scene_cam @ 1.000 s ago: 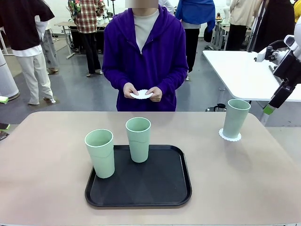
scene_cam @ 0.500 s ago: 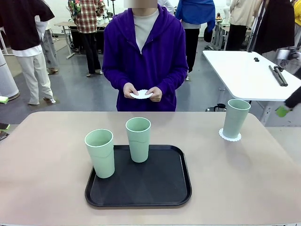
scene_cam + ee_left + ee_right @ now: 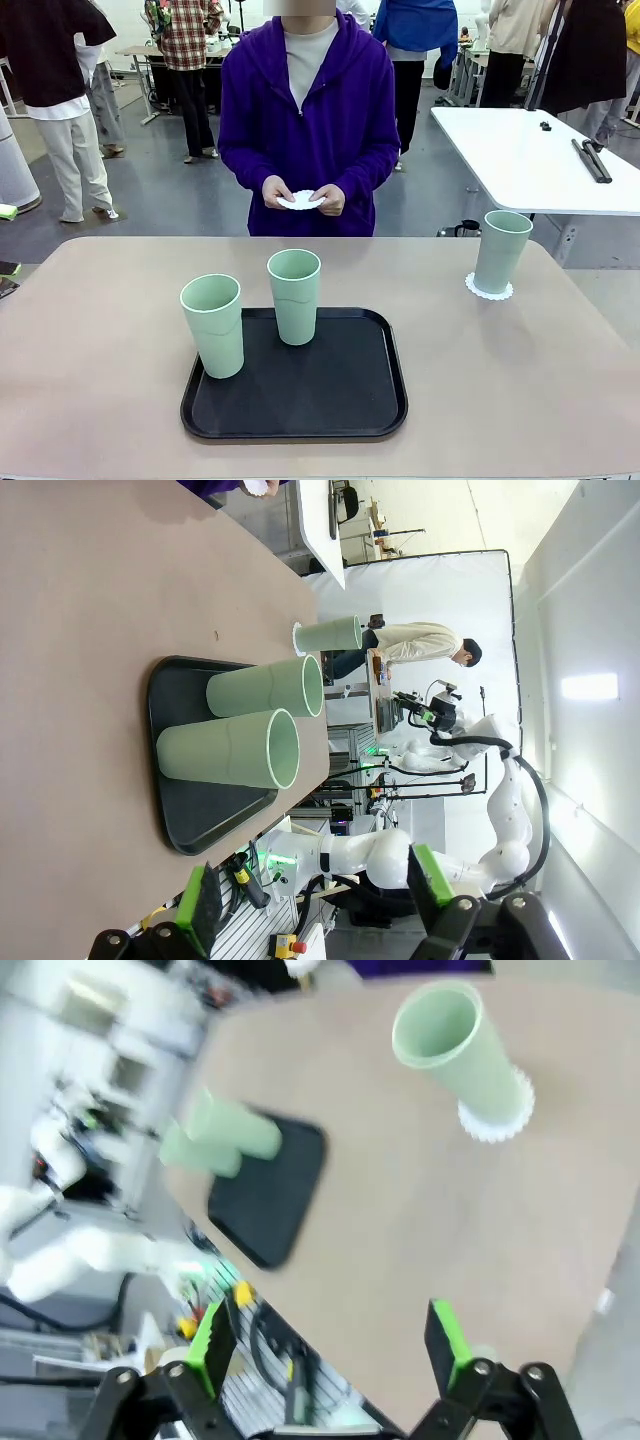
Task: Place coasters on the table and set cups on them.
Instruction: Take one Reusable plastic cup from the Flat Tray and place it on a coaster set by the human.
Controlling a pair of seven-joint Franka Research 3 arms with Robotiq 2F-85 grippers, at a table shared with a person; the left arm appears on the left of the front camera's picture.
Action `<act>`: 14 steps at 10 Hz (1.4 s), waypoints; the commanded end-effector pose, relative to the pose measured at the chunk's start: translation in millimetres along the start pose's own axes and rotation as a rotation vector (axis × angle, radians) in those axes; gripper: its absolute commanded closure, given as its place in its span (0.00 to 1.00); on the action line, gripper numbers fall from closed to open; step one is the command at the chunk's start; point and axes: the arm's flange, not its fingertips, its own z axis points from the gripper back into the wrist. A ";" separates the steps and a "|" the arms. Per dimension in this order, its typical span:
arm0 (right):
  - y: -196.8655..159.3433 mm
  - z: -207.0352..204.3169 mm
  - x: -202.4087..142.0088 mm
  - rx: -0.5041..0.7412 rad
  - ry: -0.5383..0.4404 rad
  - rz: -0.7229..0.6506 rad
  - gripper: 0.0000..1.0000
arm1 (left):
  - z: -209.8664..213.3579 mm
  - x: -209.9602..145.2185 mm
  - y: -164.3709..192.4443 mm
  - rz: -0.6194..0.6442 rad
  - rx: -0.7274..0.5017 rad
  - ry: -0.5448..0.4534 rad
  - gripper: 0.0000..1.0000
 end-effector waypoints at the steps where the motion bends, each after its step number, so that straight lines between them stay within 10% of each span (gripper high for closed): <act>1: -46.5 9.4 5.3 0.151 -0.060 -0.015 0.00 | 1.9 -0.3 0.5 -0.013 -0.017 -0.004 0.00; 14: -108.0 -0.5 -38.3 0.246 -0.077 -0.125 0.00 | 1.9 -0.3 0.5 -0.013 -0.017 -0.004 0.00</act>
